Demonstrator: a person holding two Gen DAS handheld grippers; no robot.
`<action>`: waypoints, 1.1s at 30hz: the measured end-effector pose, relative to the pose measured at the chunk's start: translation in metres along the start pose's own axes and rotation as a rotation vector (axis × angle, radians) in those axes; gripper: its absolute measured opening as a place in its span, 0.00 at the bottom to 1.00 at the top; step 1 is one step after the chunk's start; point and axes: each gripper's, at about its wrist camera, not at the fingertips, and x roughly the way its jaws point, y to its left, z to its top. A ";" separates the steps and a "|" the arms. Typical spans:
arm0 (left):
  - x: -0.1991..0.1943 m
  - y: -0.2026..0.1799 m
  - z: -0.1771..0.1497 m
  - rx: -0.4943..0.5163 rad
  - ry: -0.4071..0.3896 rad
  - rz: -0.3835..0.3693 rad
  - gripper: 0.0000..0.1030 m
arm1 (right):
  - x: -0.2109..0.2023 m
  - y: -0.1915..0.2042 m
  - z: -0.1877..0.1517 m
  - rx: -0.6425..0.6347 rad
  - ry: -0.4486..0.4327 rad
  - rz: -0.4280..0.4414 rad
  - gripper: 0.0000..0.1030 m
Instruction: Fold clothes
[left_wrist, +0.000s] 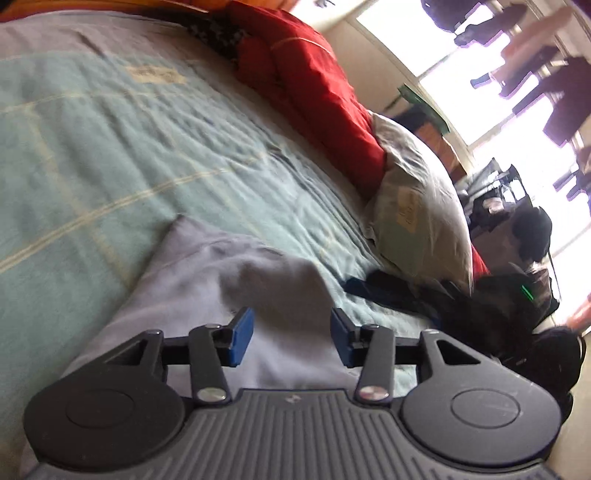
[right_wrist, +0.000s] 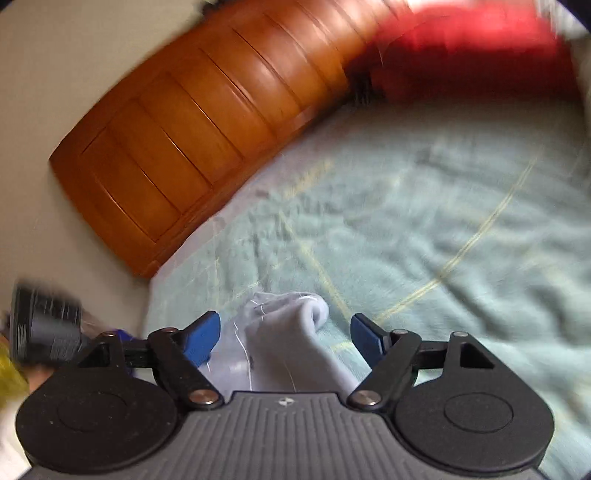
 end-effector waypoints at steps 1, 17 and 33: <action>-0.001 0.004 -0.002 -0.014 0.000 0.003 0.44 | 0.014 -0.009 0.007 0.045 0.034 0.004 0.79; 0.009 0.040 -0.014 -0.066 -0.026 -0.057 0.50 | 0.095 -0.004 0.028 -0.095 0.149 0.095 0.22; -0.013 -0.007 -0.023 0.100 0.015 -0.054 0.66 | 0.035 0.026 -0.003 -0.292 0.080 0.007 0.41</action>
